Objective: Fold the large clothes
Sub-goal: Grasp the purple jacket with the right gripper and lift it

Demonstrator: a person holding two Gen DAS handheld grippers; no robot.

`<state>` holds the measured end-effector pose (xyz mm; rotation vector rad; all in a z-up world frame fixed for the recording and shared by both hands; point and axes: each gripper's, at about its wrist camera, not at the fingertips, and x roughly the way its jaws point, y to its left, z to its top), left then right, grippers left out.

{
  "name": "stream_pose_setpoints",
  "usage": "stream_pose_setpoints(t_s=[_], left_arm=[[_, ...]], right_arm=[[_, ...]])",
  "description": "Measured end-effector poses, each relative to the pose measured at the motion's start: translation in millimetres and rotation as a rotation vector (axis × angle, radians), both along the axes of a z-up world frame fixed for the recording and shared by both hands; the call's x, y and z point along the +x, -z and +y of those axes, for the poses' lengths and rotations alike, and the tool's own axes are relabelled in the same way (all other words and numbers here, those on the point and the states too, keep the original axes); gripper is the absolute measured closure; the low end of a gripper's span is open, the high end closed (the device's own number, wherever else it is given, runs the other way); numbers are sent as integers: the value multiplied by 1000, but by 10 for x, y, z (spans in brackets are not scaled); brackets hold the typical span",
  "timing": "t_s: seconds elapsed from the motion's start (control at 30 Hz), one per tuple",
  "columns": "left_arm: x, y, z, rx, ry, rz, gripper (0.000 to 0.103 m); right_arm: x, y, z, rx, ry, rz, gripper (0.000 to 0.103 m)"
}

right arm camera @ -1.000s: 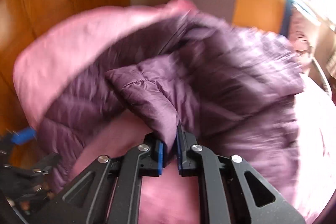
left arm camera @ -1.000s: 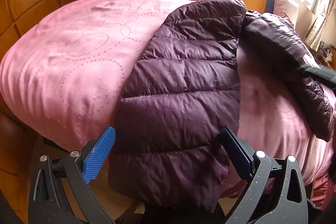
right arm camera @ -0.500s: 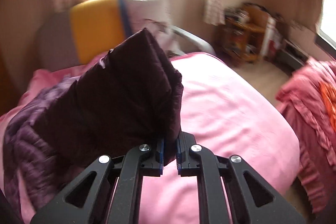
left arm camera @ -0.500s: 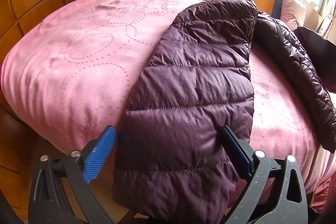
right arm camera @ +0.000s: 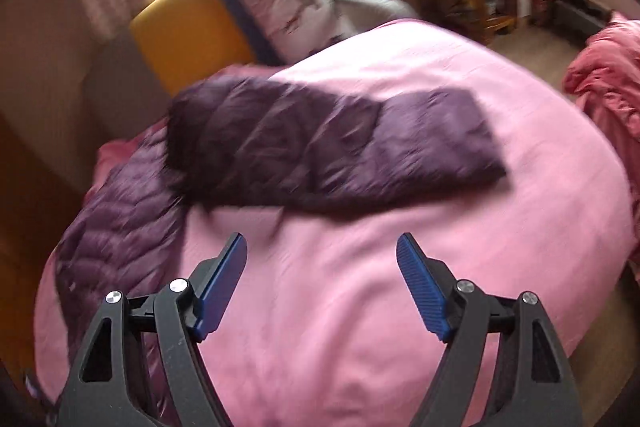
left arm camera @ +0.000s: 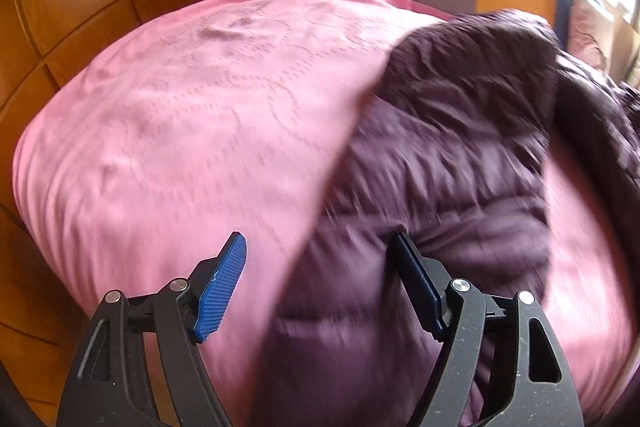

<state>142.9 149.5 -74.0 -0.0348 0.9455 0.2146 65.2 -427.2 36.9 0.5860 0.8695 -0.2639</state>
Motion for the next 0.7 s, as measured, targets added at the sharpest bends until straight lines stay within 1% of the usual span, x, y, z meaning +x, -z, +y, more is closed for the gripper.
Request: stream_pose_setpoints(t_s=[0.07,0.1,0.13,0.17,0.23,0.3,0.33,0.37,0.4,0.43,0.47,0.53,0.6,0.67,0.7], left_arm=[[126,-49,48,36,-20,-13,28],[187,-86,76,63,-35,-27,28],[261,-140,123,99,-59,-45,28],[310,-186,168,113,-77,-56,28],[361,-321,288,104,-116,-85,28],[313,-475,348,94,-128,-133,27],[237,-582,370,81,-124,-170,21],[186,-627,366,68,-116,-186,18],[117,-670,353,39,-95,-204,18],[43,-695,314,0,-58,-210,18],[-1,-696,292,-31,-29,-208,18],[-126,-668,194,-118,51,-209,18],[-217,-631,85,-176,105,-203,18],[-277,-547,-73,-249,163,-173,18],[-284,-504,-130,-281,180,-160,18]], right_arm=[[-55,54,462,109,-176,-7,26],[-81,83,677,155,-248,-7,26],[-107,128,933,221,-337,-4,26],[-125,181,1181,265,-394,9,27],[-160,281,1549,321,-496,46,30],[-217,362,1879,319,-568,68,40],[-202,370,1978,290,-593,87,48],[-169,373,2100,245,-614,106,61],[-119,359,2188,223,-631,115,69],[-65,330,2243,202,-640,116,81],[-20,254,2300,164,-640,109,89],[48,38,2344,130,-650,64,95],[142,-317,2311,116,-654,-37,97],[149,-791,2235,111,-638,-155,99],[194,-970,2252,110,-628,-204,100]])
